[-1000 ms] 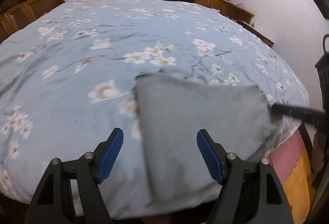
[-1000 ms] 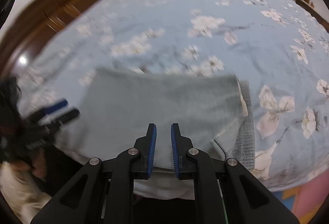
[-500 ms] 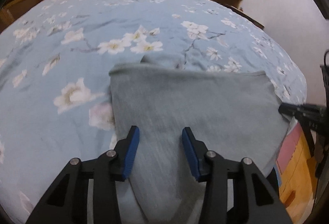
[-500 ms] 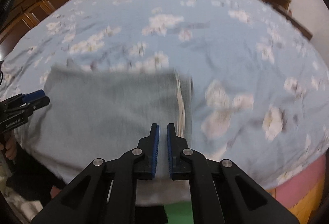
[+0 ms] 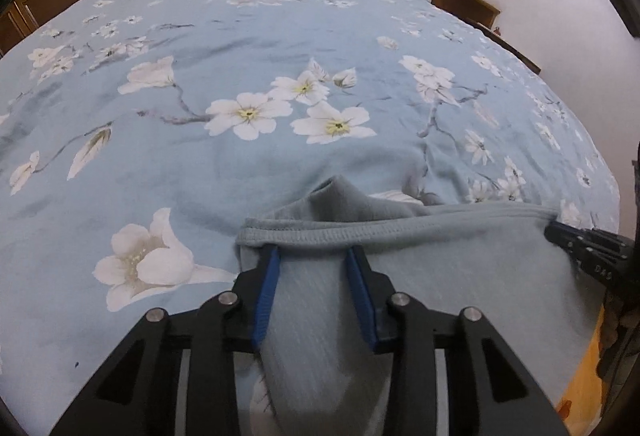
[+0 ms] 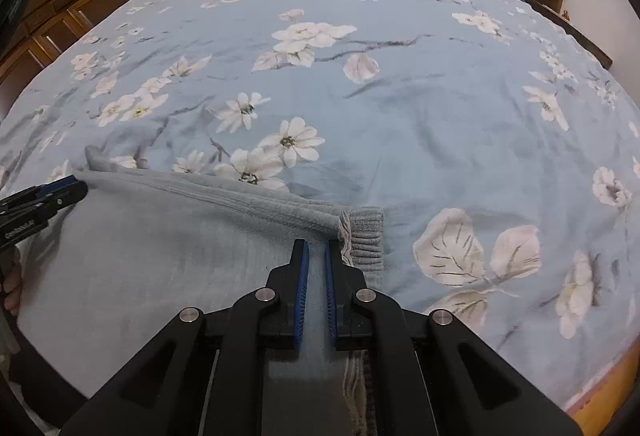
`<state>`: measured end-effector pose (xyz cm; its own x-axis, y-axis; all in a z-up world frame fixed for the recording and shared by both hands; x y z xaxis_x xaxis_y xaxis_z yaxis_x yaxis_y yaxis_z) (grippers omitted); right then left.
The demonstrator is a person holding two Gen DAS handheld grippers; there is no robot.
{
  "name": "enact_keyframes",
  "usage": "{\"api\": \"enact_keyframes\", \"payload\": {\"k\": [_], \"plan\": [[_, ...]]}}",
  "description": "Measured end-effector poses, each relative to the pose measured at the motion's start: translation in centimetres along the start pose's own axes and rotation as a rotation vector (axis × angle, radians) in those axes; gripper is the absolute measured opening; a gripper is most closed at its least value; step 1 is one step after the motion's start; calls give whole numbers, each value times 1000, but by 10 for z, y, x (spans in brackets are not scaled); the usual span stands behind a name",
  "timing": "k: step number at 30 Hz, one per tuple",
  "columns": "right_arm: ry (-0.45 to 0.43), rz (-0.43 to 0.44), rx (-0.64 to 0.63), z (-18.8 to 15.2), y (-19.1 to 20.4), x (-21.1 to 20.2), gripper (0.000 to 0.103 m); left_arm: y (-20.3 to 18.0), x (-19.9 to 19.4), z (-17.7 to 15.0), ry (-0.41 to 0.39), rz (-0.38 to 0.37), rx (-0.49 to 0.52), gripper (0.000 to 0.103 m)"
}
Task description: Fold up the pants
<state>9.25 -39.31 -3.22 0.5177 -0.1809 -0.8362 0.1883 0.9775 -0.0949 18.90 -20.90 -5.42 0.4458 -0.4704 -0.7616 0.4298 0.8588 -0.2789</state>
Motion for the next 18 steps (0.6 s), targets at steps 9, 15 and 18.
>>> {"api": "enact_keyframes", "payload": {"k": [9, 15, 18], "plan": [[-65, 94, -30, -15, 18, -76, 9, -12, -39, -15, -14, -52, -8, 41], [0, -25, -40, -55, 1, -58, 9, -10, -62, -49, 0, -50, -52, 46], [13, 23, 24, -67, -4, -52, 9, -4, -68, -71, 6, -69, -97, 48]]}}
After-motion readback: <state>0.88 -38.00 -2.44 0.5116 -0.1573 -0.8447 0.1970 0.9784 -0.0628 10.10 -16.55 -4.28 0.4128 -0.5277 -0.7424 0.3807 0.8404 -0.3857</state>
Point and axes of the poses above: each gripper's, at about its wrist camera, not at the fingertips, and x roughly the way its jaws point, y to its left, z to its top, the point moved 10 cm from there along x, roughly the way its jaws point, and after that the axes turned 10 degrees about -z, right-handed, at the moved point
